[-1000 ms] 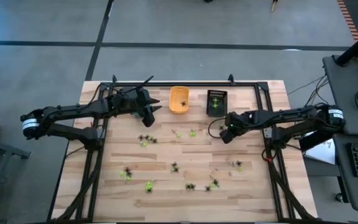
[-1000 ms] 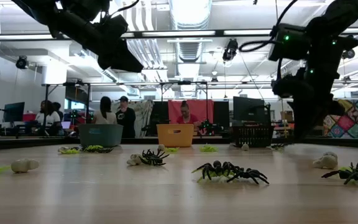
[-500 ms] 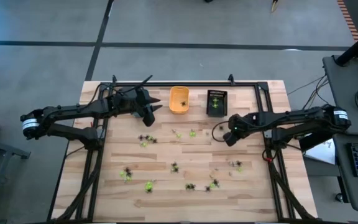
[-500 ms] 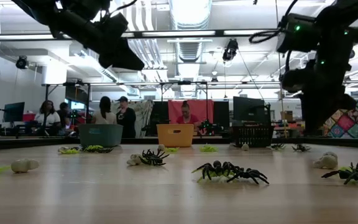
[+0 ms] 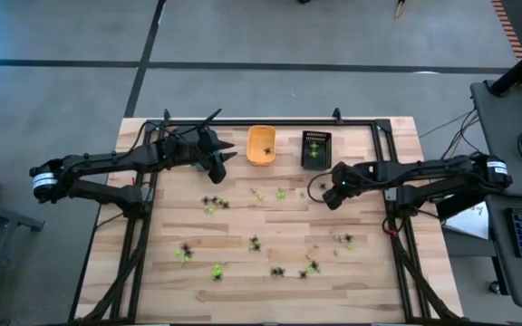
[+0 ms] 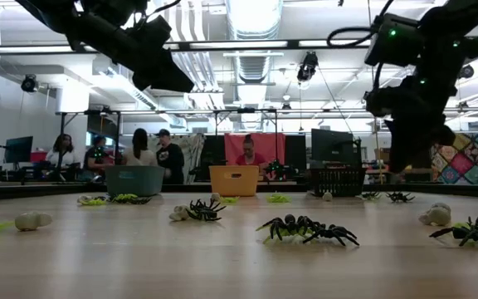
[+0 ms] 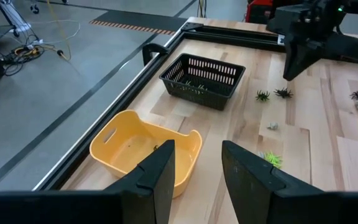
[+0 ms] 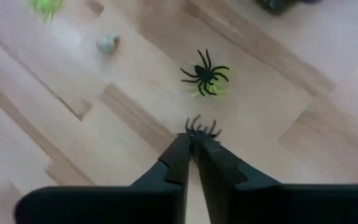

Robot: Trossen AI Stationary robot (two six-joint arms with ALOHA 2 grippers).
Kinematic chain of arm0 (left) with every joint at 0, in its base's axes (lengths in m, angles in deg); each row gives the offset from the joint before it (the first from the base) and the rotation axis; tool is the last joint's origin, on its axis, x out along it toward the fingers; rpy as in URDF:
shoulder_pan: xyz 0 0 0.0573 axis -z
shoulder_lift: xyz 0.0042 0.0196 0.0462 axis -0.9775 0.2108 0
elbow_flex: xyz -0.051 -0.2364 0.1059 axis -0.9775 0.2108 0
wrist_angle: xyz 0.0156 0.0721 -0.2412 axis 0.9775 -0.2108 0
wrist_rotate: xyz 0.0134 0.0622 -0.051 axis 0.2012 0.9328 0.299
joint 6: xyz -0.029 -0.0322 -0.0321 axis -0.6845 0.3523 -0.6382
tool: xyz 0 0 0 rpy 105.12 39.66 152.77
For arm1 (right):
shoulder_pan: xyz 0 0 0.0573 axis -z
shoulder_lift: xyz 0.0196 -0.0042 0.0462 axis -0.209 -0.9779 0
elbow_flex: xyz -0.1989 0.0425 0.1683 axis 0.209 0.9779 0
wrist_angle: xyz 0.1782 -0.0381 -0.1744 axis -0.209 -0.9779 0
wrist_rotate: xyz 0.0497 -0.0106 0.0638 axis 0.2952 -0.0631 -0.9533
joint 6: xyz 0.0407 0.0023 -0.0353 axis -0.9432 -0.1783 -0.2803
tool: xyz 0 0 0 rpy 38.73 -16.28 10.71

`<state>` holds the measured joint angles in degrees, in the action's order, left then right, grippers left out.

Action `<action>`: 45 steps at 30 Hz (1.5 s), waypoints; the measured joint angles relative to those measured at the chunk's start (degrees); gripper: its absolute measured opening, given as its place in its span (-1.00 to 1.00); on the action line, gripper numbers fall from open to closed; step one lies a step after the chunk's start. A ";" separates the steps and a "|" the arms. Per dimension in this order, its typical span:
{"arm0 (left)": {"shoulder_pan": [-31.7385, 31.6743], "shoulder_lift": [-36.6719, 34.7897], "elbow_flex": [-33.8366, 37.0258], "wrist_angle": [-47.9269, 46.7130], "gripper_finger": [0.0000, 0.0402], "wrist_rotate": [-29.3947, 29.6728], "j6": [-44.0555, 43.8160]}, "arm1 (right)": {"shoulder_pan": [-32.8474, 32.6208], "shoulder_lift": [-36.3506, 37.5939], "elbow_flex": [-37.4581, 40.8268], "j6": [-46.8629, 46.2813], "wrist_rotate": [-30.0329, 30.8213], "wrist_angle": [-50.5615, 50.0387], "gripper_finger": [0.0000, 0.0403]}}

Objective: Sort Halloween decoration
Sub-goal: Put the black spider toy into the orange bin

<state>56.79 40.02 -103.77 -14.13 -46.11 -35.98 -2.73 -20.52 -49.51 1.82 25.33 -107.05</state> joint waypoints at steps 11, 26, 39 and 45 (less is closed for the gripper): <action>0.00 0.00 0.00 1.38 -0.42 0.00 0.44 | 0.19 -6.85 -2.89 -4.85 0.74 0.58 -0.45; 0.00 0.00 0.00 1.27 -0.42 0.00 1.45 | 0.19 -22.49 -16.35 -0.66 0.68 -13.83 -0.45; 0.00 0.00 0.00 0.96 -0.42 0.00 2.86 | 0.14 -25.94 -22.12 4.16 0.81 -17.51 -0.55; 0.00 0.00 0.00 0.87 -0.42 0.00 3.03 | 0.59 -25.94 -21.92 1.31 -3.21 -17.40 -0.67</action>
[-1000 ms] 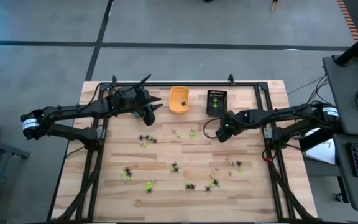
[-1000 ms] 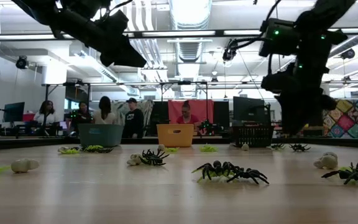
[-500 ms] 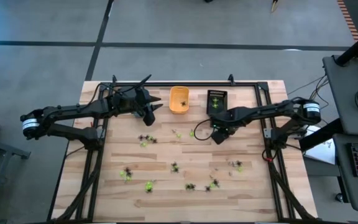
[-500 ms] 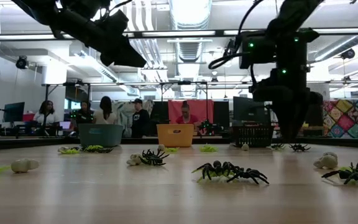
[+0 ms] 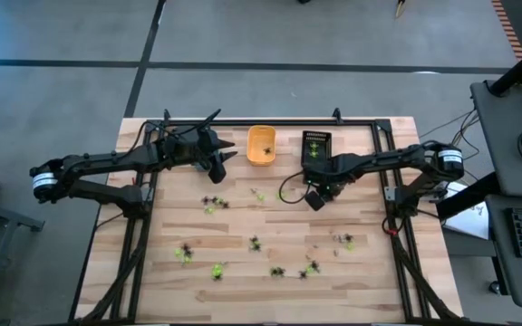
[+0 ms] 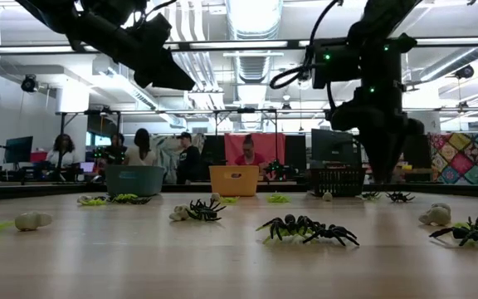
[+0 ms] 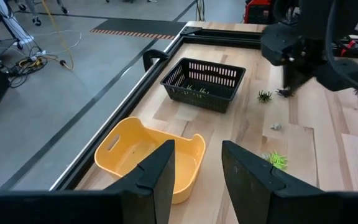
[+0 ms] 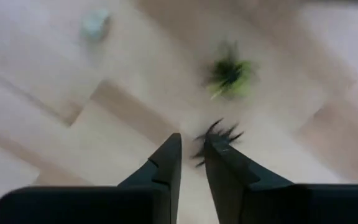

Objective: Sort Halloween decoration
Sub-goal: Put the black spider toy into the orange bin

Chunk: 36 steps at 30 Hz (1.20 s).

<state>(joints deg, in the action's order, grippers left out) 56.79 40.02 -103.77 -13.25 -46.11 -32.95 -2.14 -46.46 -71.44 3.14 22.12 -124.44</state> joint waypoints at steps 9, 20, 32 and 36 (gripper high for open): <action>0.00 0.00 0.00 -0.02 -0.42 0.00 0.05 | 0.22 0.00 0.33 -5.38 5.23 -2.13 -0.33; 0.00 0.00 0.00 -0.02 -0.42 0.00 0.05 | 0.20 0.00 0.35 -6.34 5.27 -1.85 -0.30; 0.00 0.00 0.00 -0.02 -0.42 0.00 0.05 | 0.09 -6.46 0.36 -5.37 5.27 -1.30 -0.32; 0.00 0.00 0.00 -0.02 -0.42 0.00 0.05 | 0.09 -6.69 0.24 -5.17 5.27 -1.15 -0.40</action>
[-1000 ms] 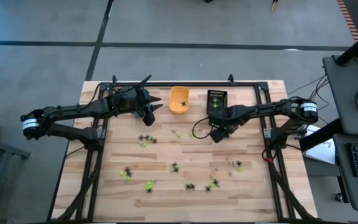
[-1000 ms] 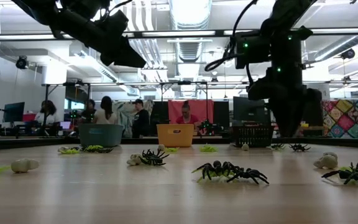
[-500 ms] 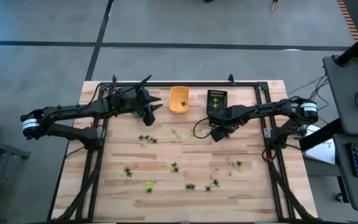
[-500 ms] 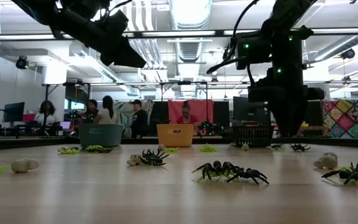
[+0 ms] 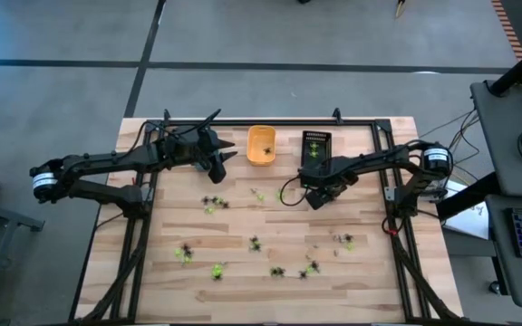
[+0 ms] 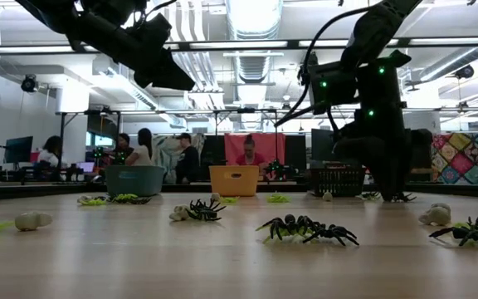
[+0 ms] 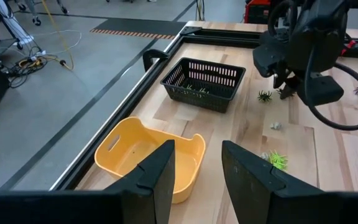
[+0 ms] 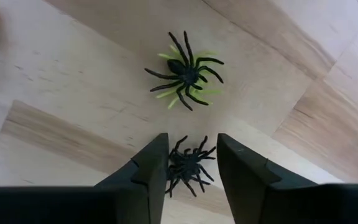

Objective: Sort Halloween decoration
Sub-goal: Put the black spider toy into the orange bin

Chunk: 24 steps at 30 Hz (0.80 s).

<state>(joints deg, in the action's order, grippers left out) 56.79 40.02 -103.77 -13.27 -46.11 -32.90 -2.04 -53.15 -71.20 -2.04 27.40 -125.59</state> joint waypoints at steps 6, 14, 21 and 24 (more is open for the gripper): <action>0.00 0.00 0.00 0.00 -0.42 0.00 0.00 | 0.00 0.77 0.00 0.06 0.02 0.06 -0.65; 0.00 0.00 0.00 0.02 -0.42 0.02 0.00 | 0.00 1.15 0.00 0.13 0.02 0.02 -0.95; 0.00 0.00 0.00 0.00 -0.42 0.00 0.00 | 0.02 1.99 0.00 0.74 0.03 -0.50 -0.96; -0.01 0.00 0.00 0.01 -0.42 0.01 0.01 | 0.02 3.49 0.00 0.83 0.04 -1.53 -0.96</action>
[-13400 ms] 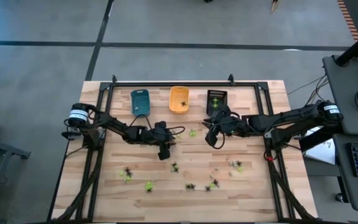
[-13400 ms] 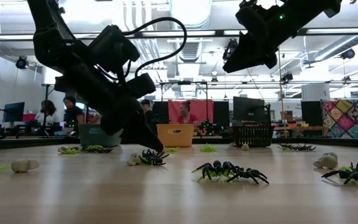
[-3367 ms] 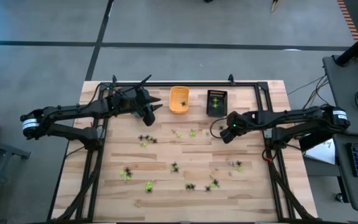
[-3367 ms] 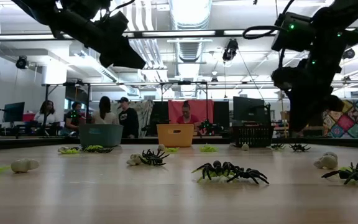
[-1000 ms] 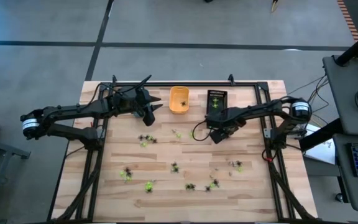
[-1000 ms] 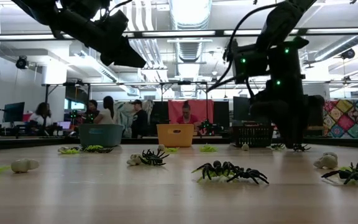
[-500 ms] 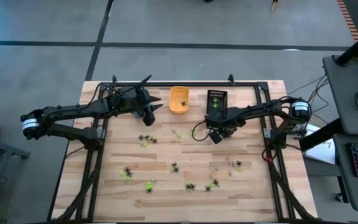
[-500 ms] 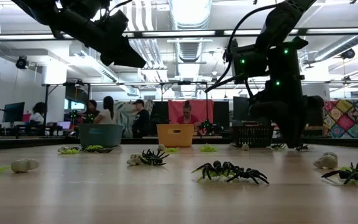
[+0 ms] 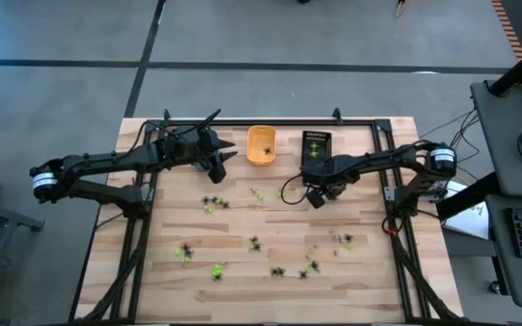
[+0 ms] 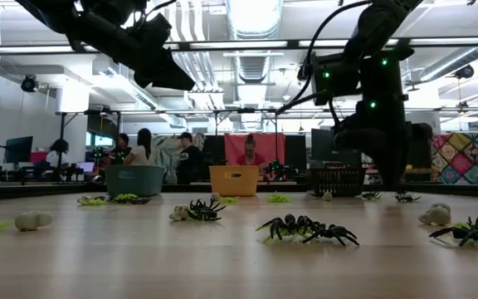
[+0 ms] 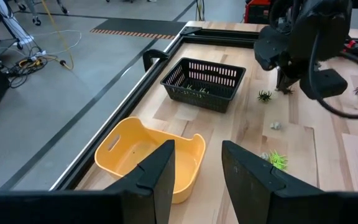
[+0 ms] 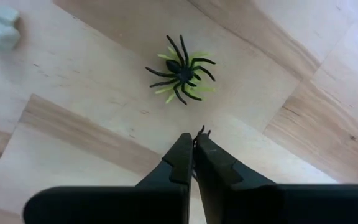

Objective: Sort Halloween decoration
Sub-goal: Put the black spider toy into the orange bin

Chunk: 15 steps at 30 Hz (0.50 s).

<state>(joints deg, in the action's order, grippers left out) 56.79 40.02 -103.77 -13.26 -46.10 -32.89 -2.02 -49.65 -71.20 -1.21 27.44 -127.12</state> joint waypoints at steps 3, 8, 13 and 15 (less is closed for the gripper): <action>0.01 0.00 0.00 0.01 -0.42 -0.01 0.02 | 0.00 2.31 0.00 0.02 -0.02 -0.74 -0.96; 0.00 0.00 0.00 0.01 -0.42 -0.01 0.00 | 0.00 7.51 0.00 0.26 0.00 -0.54 -0.96; 0.01 0.00 0.00 0.01 -0.42 -0.01 -0.01 | 0.01 14.22 0.07 1.69 -0.02 3.12 -0.96; -0.02 0.00 0.00 0.07 -0.42 0.01 -0.01 | 0.13 16.91 0.07 3.22 -0.06 7.51 -0.96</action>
<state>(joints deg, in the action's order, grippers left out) 56.77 40.02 -103.77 -13.19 -46.09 -32.90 -1.90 -32.75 -71.13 2.02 27.38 -119.61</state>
